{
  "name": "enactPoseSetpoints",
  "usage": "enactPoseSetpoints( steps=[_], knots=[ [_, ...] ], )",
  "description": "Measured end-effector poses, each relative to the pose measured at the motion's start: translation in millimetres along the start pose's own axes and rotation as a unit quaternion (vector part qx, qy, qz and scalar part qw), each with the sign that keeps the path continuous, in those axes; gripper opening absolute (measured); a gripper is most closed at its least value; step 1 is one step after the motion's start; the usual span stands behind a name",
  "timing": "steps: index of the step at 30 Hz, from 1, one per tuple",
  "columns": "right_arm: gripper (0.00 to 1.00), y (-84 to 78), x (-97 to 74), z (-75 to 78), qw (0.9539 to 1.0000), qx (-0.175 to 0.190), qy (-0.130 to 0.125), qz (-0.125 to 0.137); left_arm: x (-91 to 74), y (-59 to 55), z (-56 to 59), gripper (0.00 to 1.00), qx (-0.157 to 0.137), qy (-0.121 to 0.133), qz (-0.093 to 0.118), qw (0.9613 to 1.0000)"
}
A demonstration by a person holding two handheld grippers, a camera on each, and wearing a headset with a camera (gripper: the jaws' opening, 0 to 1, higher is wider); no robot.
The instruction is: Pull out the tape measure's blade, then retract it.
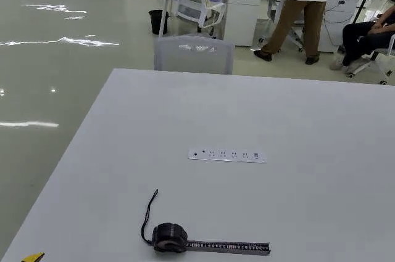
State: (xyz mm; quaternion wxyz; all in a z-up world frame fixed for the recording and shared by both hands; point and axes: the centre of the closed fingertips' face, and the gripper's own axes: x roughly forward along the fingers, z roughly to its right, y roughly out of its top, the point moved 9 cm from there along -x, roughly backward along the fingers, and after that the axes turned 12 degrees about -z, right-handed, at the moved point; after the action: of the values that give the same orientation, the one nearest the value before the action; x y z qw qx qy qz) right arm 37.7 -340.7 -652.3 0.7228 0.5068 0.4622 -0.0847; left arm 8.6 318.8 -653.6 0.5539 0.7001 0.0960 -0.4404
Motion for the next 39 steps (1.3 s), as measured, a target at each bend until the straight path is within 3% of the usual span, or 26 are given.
enactPoseSetpoints(
  steps=[4, 8, 12, 14, 17, 19, 22, 24, 32, 33, 34, 35, 36, 39],
  knots=[
    [1.0, -10.4, -3.9, 6.8, 1.0, 0.004, -0.004, -0.006, -0.1, -1.2, -0.4, 0.99, -0.004, 0.006, -0.003, 1.0],
    [1.0, -10.6, -10.7, 6.0, 0.9997, 0.021, -0.009, 0.0, -2.1, 1.4, 0.5, 0.99, -0.012, 0.012, 0.01, 0.9998],
    [1.0, -21.5, -4.1, 9.3, 0.9998, 0.015, -0.012, -0.006, -1.0, -0.1, 3.2, 0.99, -0.023, 0.012, 0.002, 0.9997],
    [1.0, -17.4, -6.8, 5.0, 0.9997, 0.022, -0.003, -0.008, -1.2, 2.3, 6.6, 0.99, -0.017, 0.012, 0.005, 0.9998],
    [1.0, -16.6, -8.3, 7.0, 0.9998, 0.011, -0.014, -0.012, 0.5, 2.3, 4.6, 0.99, -0.012, 0.018, 0.006, 0.9997],
    [1.0, -16.4, -8.4, 8.6, 0.9997, 0.021, -0.009, -0.008, 1.3, 3.7, 5.4, 0.99, -0.011, 0.018, 0.015, 0.9997],
    [1.0, -12.8, -10.1, 6.9, 0.9998, 0.018, -0.011, -0.007, 2.1, 3.5, 5.2, 0.99, -0.009, 0.019, 0.012, 0.9997],
    [1.0, -21.0, -3.1, 11.2, 0.9997, 0.023, -0.008, -0.006, 3.0, 3.2, 3.5, 0.99, -0.009, 0.018, 0.013, 0.9997],
    [1.0, -19.6, -1.1, 8.6, 0.9997, 0.022, -0.004, -0.01, 4.0, 8.3, 7.6, 0.99, -0.023, 0.03, 0.019, 0.9991],
    [1.0, -18.8, -1.0, 8.5, 0.9997, 0.022, -0.004, -0.01, 5.0, 7.9, 8.4, 0.99, -0.023, 0.033, 0.016, 0.999],
    [1.0, -18.3, -0.5, 8.6, 0.9997, 0.023, -0.003, -0.01, 5.0, 5.3, 6.1, 0.99, -0.025, 0.055, 0.012, 0.9981],
    [1.0, -15.6, -2.4, 6.7, 0.9996, 0.024, -0.001, -0.01, 5.7, 4.5, 7.1, 0.99, -0.021, 0.057, 0.014, 0.998],
    [1.0, -14.0, -3.1, 5.4, 0.9998, 0.017, -0.002, -0.012, 4.5, 8.7, 15.0, 0.99, -0.023, 0.059, 0.016, 0.9979],
    [1.0, -17.8, 0.3, 5.7, 0.9999, 0.002, 0.0, -0.017, 3.8, 9.7, 17.1, 0.99, -0.035, 0.062, 0.012, 0.9974]
  ],
)
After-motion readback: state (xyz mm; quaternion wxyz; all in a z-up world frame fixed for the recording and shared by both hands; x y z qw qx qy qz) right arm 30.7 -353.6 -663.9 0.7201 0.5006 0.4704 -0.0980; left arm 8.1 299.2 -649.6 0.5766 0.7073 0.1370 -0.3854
